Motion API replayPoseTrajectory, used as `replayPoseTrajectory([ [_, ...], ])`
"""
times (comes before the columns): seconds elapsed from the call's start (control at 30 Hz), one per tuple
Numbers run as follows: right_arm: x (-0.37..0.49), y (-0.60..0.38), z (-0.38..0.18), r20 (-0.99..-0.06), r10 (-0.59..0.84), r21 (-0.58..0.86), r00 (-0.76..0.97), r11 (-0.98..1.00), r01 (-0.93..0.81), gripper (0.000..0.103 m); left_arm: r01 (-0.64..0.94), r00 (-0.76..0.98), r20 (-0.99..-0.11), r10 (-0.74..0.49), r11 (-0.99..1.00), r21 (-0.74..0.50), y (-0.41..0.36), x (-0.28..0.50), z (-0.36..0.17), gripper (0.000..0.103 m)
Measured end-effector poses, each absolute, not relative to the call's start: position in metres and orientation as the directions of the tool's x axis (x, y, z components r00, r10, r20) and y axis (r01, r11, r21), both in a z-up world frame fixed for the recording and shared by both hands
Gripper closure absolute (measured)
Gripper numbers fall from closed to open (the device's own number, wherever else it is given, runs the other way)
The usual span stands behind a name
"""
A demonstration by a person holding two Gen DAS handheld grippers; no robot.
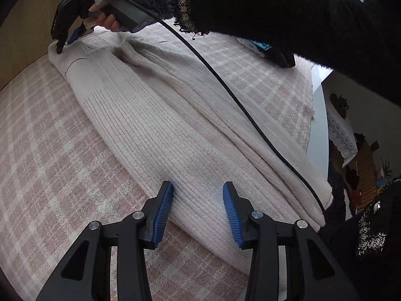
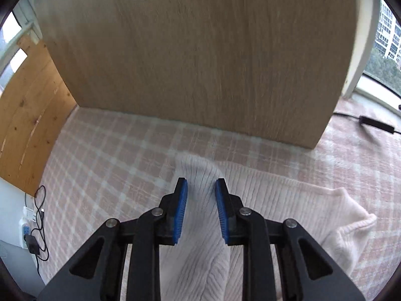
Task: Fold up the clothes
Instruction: 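Grasp the sleeve cuff with the right tool and fold it across the body, then move both tools to the hem end of the folded cardigan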
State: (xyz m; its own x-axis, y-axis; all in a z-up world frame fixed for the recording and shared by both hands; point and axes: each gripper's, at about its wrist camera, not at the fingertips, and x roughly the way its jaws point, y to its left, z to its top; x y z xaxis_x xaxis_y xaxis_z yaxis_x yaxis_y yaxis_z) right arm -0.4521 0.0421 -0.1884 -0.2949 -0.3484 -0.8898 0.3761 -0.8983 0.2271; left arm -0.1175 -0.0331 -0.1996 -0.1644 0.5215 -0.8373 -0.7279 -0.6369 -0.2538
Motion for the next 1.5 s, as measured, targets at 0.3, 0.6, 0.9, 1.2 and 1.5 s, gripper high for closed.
replayPoseTrajectory([
  [0.3,-0.365,0.073,-0.147,-0.834,-0.491,0.366,-0.253,-0.835,0.411,0.082,-0.683,-0.19,-0.842,0.505,-0.684,-0.256,-0.054,-0.118,-0.186,0.064],
  [0.6,-0.293,0.096,-0.133,-0.839,-0.429,0.31,-0.334,-0.882,0.354,0.083,-0.605,-0.236,-0.842,0.485,-0.752,-0.263,-0.086,-0.099,-0.168,0.064],
  [0.9,-0.063,0.221,-0.11,-0.812,-0.393,0.364,-0.431,-0.919,0.153,0.055,-0.396,-0.2,-0.849,0.49,-0.833,-0.387,-0.093,-0.013,-0.185,0.063],
  [1.2,0.024,0.202,-0.183,-0.849,-0.383,0.315,-0.364,-0.92,0.232,0.055,-0.392,-0.207,-0.91,0.36,-0.883,-0.26,-0.036,0.015,-0.201,0.063],
  [1.5,0.032,0.159,-0.192,-0.838,-0.37,0.2,-0.402,-0.892,0.405,0.069,-0.428,-0.282,-0.908,0.309,-0.888,-0.169,-0.01,0.024,-0.201,0.085],
])
